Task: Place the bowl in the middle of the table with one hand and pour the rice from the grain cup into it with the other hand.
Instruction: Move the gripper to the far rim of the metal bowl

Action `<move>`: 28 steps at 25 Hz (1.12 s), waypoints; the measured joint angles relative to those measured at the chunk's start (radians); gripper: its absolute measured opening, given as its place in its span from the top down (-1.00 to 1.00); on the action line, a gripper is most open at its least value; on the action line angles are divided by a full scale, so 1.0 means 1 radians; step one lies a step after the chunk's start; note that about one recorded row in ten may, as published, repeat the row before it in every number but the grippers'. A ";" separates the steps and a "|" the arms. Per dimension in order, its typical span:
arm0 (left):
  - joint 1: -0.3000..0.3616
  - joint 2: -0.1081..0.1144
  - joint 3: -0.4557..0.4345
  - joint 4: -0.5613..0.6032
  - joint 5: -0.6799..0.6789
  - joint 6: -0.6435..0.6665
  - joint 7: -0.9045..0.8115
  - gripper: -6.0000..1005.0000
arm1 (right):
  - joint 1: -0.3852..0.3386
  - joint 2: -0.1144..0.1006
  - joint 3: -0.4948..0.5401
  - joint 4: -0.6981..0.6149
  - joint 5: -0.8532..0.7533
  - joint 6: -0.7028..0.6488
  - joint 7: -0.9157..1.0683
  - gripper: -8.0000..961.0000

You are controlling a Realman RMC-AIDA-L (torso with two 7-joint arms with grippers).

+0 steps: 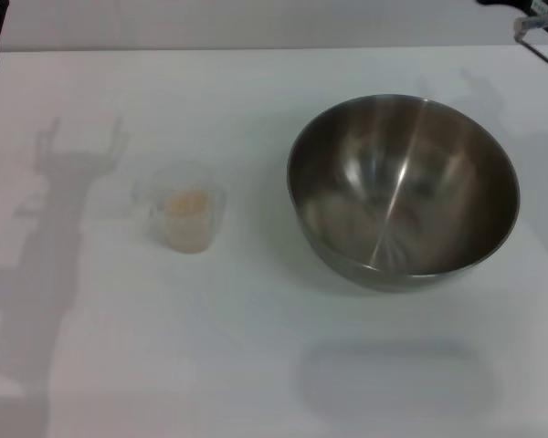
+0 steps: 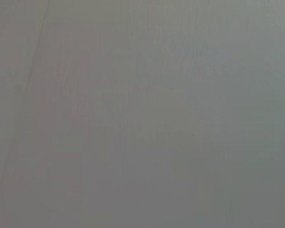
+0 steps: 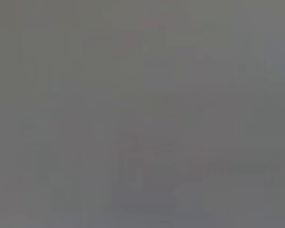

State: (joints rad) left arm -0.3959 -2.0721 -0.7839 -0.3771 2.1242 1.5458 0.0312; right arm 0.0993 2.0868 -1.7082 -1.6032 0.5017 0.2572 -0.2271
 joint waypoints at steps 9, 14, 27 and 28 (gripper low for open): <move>-0.008 0.000 -0.004 0.000 0.001 -0.007 -0.003 -0.72 | 0.122 -0.007 0.300 -0.274 0.001 0.831 0.108 -0.38; -0.013 0.000 -0.012 0.000 0.000 -0.007 -0.006 -0.72 | 0.257 -0.011 0.504 -0.151 0.002 1.101 0.051 -0.38; -0.018 0.001 -0.027 -0.005 0.000 -0.002 -0.007 -0.71 | 0.359 -0.016 0.573 0.062 0.000 1.213 -0.049 -0.38; -0.018 0.001 -0.027 -0.005 0.000 -0.002 -0.007 -0.71 | 0.364 -0.017 0.575 0.079 -0.002 1.215 -0.053 -0.38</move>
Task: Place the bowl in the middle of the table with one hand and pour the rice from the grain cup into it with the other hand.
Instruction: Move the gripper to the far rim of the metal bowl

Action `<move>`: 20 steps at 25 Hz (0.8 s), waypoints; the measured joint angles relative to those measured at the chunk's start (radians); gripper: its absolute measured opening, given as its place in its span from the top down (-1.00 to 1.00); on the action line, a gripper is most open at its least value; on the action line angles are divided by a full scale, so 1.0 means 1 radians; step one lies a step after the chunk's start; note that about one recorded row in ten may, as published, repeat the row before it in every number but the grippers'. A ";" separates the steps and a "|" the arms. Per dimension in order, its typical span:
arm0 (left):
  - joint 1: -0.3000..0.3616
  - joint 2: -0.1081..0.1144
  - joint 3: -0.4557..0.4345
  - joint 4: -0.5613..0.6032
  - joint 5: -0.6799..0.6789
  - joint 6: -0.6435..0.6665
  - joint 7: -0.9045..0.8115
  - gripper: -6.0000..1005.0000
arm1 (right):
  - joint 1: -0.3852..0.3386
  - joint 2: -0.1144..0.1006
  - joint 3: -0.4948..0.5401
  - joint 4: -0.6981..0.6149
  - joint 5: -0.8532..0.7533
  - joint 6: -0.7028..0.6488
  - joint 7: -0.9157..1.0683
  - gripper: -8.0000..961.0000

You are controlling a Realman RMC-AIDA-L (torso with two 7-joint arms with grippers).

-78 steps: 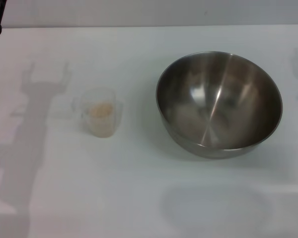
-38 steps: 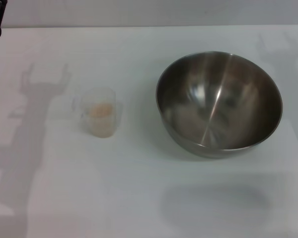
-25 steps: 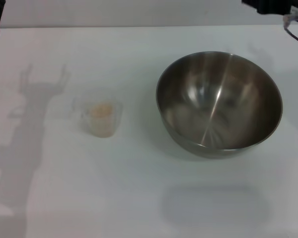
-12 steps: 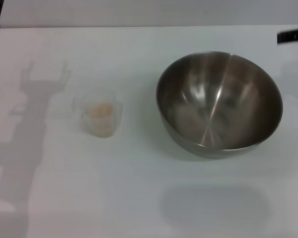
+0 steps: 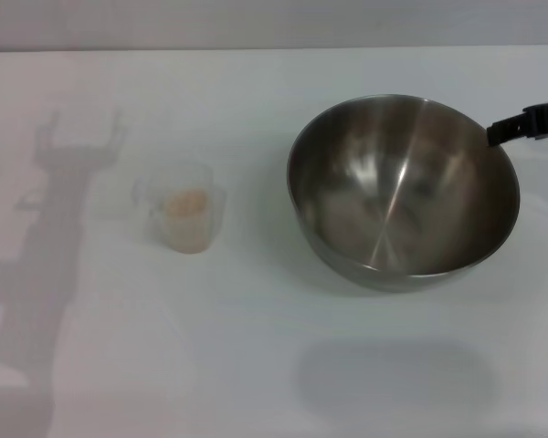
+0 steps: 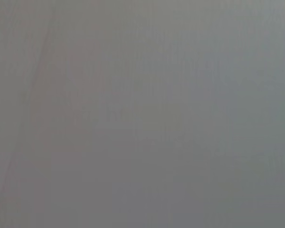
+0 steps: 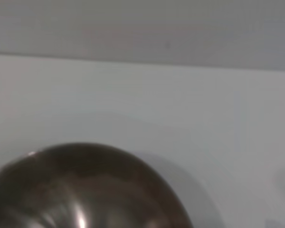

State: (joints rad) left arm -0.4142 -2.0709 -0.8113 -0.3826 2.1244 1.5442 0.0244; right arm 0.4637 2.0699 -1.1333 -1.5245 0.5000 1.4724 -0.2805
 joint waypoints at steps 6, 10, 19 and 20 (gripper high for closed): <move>-0.004 -0.001 -0.002 0.005 0.000 -0.003 -0.015 -0.71 | 0.037 -0.002 0.001 0.118 -0.003 -0.007 -0.036 -0.38; -0.004 -0.002 -0.002 0.006 0.000 -0.003 -0.024 -0.71 | 0.049 -0.002 0.001 0.150 -0.004 -0.009 -0.049 -0.38; -0.002 -0.002 -0.002 0.007 0.000 -0.002 -0.024 -0.71 | 0.063 0.002 -0.007 0.196 0.000 -0.029 -0.084 -0.29; -0.002 -0.002 -0.002 0.007 0.000 -0.002 -0.025 -0.70 | 0.067 0.002 -0.008 0.206 0.000 -0.030 -0.089 -0.27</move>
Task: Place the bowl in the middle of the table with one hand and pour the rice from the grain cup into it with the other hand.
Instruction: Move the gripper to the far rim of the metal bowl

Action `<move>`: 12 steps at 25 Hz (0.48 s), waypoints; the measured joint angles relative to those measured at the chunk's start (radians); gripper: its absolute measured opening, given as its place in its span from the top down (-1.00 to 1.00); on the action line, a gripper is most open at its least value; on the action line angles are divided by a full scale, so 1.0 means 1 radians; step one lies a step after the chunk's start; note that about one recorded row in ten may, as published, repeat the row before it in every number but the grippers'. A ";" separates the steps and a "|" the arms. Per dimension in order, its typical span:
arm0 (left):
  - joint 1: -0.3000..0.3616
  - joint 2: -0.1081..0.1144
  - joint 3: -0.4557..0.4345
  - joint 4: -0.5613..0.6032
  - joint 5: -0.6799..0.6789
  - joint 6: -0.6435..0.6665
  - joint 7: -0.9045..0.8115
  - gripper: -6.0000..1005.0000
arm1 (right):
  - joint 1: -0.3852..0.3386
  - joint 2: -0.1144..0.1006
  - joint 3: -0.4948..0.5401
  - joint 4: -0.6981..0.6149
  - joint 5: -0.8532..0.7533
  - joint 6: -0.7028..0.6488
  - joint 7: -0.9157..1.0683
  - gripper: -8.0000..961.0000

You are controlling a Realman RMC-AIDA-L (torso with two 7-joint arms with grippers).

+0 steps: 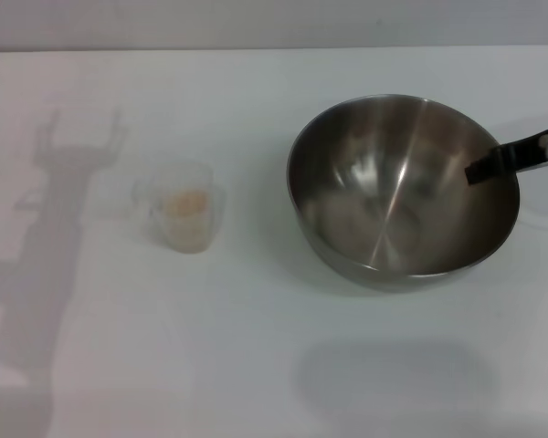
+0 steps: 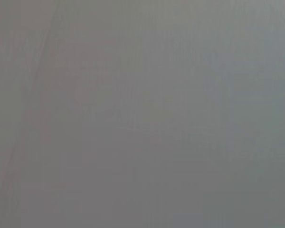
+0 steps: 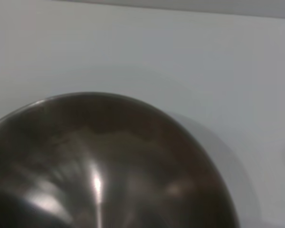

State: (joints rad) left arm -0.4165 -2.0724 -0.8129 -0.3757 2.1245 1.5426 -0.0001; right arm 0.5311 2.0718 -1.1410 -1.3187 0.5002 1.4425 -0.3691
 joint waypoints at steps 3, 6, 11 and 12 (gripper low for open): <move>0.000 0.000 0.000 0.000 0.000 0.001 0.000 -0.70 | 0.009 0.001 -0.001 0.022 0.000 -0.003 -0.012 -0.08; 0.002 0.000 0.000 0.000 0.000 0.002 0.000 -0.70 | 0.009 0.003 -0.002 0.024 0.000 -0.011 -0.021 0.19; 0.003 0.000 0.000 -0.001 0.000 0.004 0.000 -0.70 | 0.005 0.003 -0.002 0.020 0.003 -0.026 -0.022 0.71; 0.003 0.000 0.000 -0.001 0.000 0.004 0.000 -0.70 | 0.006 0.004 -0.002 0.020 0.003 -0.028 -0.025 0.75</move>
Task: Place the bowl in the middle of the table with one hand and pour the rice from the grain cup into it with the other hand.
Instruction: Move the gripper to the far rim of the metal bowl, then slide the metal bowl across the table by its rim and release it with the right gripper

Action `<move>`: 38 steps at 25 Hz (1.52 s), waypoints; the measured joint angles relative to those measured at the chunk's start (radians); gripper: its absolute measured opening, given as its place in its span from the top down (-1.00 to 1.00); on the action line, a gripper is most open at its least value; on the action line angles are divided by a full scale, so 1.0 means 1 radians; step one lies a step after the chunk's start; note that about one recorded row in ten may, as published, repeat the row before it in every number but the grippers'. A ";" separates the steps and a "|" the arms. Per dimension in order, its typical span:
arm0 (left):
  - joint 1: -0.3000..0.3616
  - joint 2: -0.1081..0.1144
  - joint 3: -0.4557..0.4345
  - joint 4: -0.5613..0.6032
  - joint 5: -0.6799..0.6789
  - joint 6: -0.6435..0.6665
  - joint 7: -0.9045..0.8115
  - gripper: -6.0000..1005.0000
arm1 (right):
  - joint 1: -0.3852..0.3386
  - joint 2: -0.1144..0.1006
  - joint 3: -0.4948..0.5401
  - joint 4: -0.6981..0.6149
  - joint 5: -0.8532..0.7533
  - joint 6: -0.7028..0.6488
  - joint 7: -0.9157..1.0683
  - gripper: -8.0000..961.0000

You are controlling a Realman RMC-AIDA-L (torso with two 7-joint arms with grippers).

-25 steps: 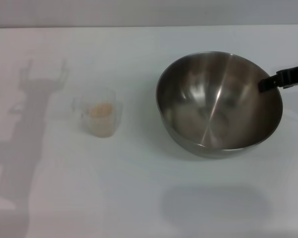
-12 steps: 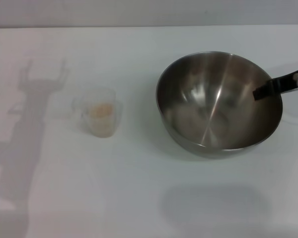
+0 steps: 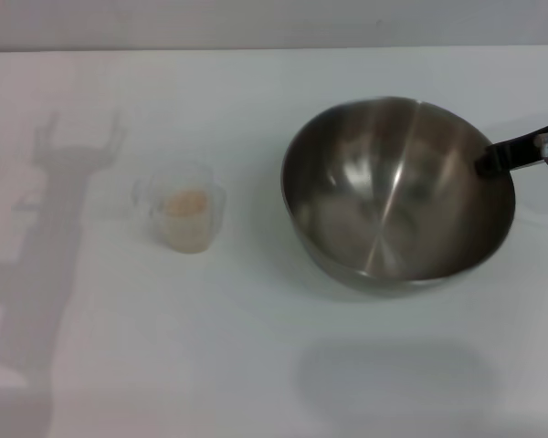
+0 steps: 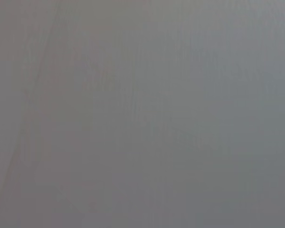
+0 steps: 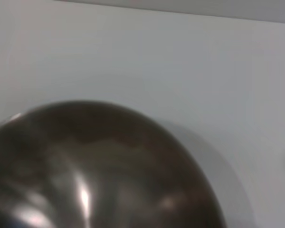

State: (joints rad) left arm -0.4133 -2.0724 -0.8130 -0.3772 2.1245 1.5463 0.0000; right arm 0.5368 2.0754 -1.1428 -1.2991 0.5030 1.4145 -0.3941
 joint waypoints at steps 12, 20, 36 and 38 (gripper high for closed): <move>0.001 0.000 0.000 -0.009 0.004 0.002 0.000 -0.70 | -0.030 0.002 -0.001 -0.056 0.066 -0.058 -0.041 0.92; 0.002 -0.001 0.005 -0.009 0.005 0.012 0.000 -0.69 | -0.048 0.004 -0.006 -0.065 0.187 -0.105 -0.107 0.92; 0.008 -0.003 0.013 -0.011 0.005 0.025 0.000 -0.69 | -0.036 0.005 -0.096 0.033 0.224 -0.190 -0.129 0.92; 0.010 -0.003 0.014 -0.013 0.006 0.025 0.000 -0.68 | -0.034 0.005 -0.107 0.038 0.224 -0.191 -0.122 0.92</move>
State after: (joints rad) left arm -0.4033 -2.0754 -0.7992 -0.3900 2.1302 1.5713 0.0000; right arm 0.5028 2.0801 -1.2501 -1.2608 0.7272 1.2230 -0.5165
